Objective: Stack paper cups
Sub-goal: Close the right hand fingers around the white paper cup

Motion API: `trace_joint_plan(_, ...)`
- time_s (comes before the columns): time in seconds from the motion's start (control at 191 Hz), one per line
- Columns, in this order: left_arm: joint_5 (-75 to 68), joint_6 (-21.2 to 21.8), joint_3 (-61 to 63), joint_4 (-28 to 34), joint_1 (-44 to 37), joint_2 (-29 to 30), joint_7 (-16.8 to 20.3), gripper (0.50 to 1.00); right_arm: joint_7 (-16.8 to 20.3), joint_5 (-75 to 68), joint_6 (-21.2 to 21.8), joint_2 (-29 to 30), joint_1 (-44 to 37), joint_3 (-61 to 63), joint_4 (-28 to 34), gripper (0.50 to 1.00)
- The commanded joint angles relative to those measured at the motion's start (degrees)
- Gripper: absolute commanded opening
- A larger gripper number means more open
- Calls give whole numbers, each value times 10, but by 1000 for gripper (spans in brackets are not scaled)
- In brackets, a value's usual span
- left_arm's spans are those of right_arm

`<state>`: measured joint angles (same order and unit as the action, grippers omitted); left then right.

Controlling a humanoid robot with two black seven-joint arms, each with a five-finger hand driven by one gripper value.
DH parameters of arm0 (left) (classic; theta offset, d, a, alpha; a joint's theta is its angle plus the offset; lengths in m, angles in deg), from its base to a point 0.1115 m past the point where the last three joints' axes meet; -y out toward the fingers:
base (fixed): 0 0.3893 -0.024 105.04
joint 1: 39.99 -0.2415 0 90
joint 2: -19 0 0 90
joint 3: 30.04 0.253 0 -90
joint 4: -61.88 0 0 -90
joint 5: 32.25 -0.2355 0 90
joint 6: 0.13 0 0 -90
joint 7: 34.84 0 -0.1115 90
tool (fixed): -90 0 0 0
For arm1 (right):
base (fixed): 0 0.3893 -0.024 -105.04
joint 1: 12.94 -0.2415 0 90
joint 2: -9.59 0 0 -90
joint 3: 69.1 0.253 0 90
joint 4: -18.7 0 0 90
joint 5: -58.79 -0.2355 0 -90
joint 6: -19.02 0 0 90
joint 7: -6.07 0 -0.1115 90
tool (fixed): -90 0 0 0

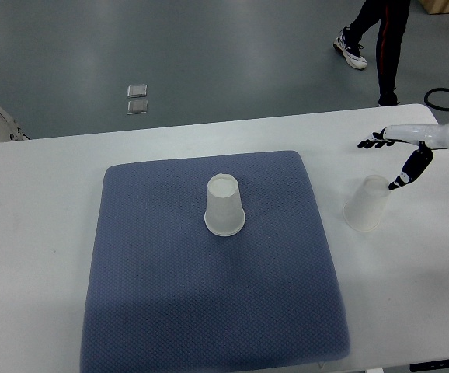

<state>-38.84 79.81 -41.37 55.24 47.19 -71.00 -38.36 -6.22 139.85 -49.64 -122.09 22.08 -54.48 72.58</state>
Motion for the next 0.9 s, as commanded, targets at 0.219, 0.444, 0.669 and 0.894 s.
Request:
trace_joint_plan(0.219, 0, 0, 0, 0, 0, 0, 0, 1000, -13, -6, -8, -18, -40, -37, 26, 924)
trace_joint_plan(0.444, 0, 0, 0, 0, 0, 0, 0, 1000, -13, -8, -4, -19, -62, -39, 35, 924)
trace_joint_plan(0.669, 0, 0, 0, 0, 0, 0, 0, 1000, -14, -8, -1, -32, -63, -82, 81, 924)
trace_joint_plan(0.894, 0, 0, 0, 0, 0, 0, 0, 1000, -14, -6, 1, -36, -64, -100, 99, 924)
